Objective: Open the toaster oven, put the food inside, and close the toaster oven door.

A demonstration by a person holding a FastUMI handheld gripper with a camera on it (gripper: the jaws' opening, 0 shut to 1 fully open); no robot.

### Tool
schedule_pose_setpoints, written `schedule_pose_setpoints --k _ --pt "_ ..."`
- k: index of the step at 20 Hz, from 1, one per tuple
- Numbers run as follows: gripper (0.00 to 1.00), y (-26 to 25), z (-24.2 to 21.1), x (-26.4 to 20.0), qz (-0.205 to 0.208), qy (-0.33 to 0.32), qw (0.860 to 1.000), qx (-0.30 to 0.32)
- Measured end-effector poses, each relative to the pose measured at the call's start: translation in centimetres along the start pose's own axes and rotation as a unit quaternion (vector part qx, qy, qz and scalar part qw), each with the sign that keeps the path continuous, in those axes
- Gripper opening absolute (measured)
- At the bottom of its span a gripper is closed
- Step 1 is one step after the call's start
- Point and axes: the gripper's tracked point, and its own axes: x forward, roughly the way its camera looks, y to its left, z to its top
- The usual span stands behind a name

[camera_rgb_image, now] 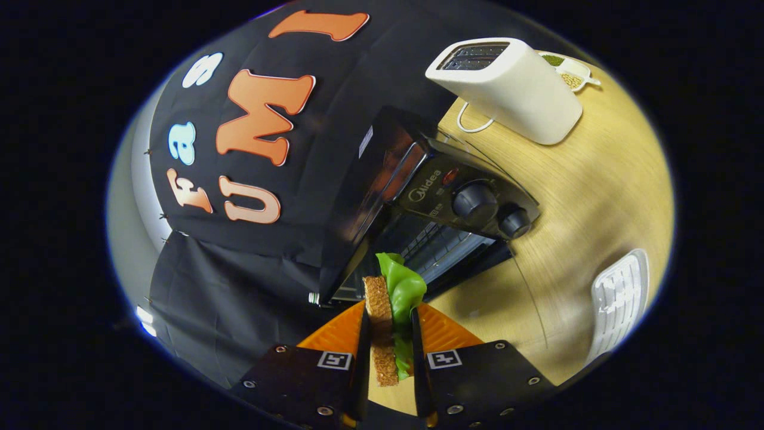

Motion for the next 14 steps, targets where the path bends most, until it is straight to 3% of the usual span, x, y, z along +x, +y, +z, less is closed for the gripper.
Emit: schedule_pose_setpoints --k 4,14 --pt "0.32 -0.2 0.3 3.1 0.009 -0.048 0.997 0.061" --pt "0.32 -0.6 2.1 9.1 0.018 -0.153 0.983 0.102"
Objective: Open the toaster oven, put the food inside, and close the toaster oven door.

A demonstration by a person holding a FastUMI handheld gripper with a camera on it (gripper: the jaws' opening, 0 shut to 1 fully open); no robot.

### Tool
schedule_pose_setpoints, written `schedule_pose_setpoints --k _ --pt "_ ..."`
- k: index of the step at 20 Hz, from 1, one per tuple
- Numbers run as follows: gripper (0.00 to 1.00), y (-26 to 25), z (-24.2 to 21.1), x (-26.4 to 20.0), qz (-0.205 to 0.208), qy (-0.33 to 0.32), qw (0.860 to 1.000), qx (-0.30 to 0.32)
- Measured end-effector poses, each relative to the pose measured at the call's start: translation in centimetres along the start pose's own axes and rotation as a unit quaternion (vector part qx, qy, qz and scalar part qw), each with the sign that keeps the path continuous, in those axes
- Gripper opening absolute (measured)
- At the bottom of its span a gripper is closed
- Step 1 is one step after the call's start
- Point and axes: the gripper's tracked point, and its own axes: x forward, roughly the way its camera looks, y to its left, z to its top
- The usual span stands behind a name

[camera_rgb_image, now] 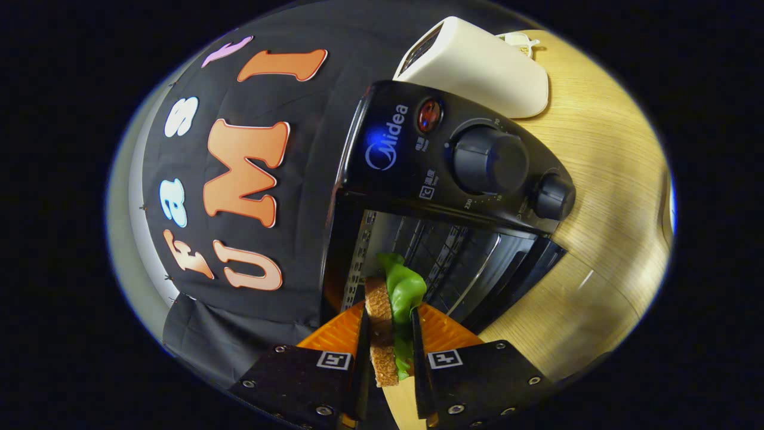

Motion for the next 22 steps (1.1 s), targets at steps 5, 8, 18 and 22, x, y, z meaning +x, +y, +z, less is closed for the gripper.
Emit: schedule_pose_setpoints --k 5,8,18,22 --pt "0.33 -0.7 0.5 2.5 0.001 -0.038 0.999 0.014" --pt "0.37 -1.1 0.4 3.6 -0.004 -0.051 0.999 0.009" --pt "0.80 -1.9 0.1 -0.6 -0.045 0.019 0.997 -0.051" --pt "0.82 -1.2 -0.6 -4.5 -0.044 0.063 0.992 -0.100"
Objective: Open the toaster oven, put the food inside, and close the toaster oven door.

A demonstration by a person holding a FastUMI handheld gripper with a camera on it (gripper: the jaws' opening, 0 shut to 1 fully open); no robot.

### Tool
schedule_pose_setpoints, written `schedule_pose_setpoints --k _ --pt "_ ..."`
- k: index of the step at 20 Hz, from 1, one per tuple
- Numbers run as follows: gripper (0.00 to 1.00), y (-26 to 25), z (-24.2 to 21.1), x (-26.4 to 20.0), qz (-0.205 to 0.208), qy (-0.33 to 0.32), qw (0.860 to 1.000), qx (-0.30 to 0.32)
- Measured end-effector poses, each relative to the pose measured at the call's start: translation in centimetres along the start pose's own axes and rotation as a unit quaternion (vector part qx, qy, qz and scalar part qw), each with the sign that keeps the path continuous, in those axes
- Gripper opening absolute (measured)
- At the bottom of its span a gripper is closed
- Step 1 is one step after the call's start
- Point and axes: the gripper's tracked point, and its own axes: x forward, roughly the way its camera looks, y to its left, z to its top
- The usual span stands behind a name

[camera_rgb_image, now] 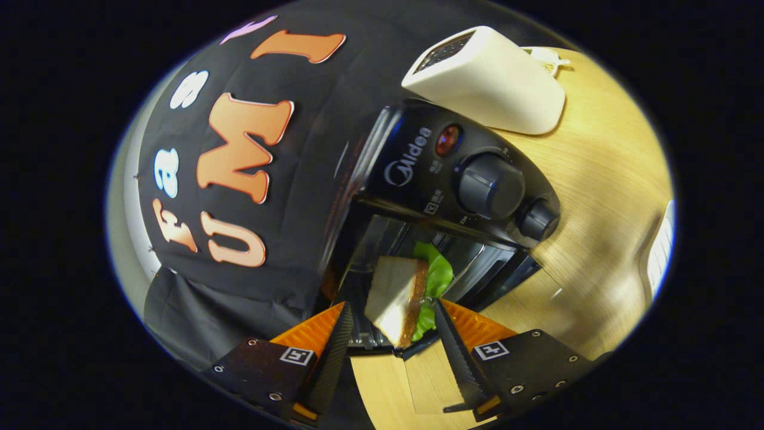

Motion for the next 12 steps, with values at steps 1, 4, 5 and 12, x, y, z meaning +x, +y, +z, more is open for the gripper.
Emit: schedule_pose_setpoints --k 1,4,5,12 --pt "0.82 -0.6 -0.6 -0.8 -0.013 0.013 1.000 -0.023" --pt "0.90 -1.3 -2.1 -2.9 -0.037 0.046 0.995 -0.081" --pt "0.91 -1.8 -2.5 -3.7 -0.045 0.051 0.993 -0.101" --pt "0.96 -5.3 -6.6 -8.4 -0.101 0.134 0.949 -0.266"
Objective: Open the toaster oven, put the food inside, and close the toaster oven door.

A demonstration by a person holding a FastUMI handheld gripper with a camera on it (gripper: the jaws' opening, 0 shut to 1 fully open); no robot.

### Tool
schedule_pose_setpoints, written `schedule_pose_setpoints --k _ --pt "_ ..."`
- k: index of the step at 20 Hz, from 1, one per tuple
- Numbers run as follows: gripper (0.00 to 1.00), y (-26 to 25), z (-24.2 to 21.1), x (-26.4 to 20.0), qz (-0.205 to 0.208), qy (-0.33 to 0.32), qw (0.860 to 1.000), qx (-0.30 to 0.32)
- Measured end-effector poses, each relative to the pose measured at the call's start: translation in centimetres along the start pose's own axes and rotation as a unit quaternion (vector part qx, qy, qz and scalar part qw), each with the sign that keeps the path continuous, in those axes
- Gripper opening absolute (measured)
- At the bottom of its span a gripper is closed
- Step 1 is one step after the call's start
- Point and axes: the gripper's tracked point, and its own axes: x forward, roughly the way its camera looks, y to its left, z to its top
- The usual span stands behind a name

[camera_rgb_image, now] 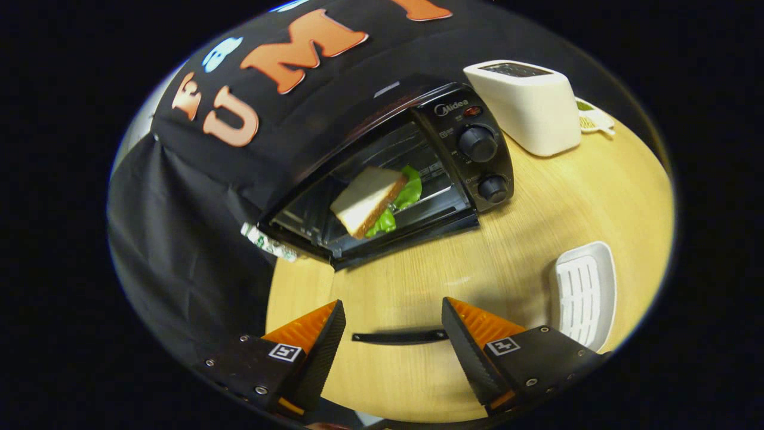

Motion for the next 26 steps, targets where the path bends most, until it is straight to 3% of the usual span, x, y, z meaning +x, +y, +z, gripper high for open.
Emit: schedule_pose_setpoints --k 6,10,19,26 --pt "0.97 -1.7 -5.2 -0.5 -0.050 0.071 0.991 -0.101" --pt "0.97 -1.8 -8.4 0.5 -0.052 0.118 0.985 -0.118" --pt "0.97 -1.3 -8.9 5.2 -0.073 0.120 0.977 -0.160" --pt "0.96 1.2 -4.9 2.5 -0.059 0.071 0.981 -0.173"
